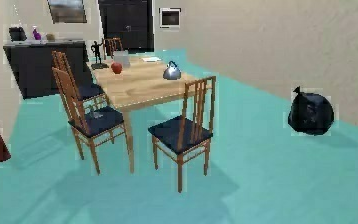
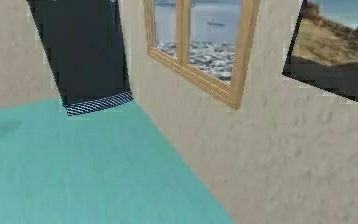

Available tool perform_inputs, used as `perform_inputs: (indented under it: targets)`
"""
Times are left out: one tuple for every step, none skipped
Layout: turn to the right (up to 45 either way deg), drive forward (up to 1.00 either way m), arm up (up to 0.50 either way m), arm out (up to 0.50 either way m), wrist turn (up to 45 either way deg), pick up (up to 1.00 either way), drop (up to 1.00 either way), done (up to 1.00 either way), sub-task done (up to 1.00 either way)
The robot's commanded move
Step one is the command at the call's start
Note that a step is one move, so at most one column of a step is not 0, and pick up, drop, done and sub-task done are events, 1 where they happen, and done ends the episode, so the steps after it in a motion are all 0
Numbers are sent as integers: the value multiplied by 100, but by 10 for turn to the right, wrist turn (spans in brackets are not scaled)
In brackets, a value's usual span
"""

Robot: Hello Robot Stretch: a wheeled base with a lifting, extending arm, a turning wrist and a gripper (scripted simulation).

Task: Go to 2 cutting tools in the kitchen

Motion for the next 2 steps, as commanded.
perform_inputs:
  targets:
    - [-390,0,0,0,0,0,0,0,0]
    - [0,100,0,0,0,0,0,0,0]
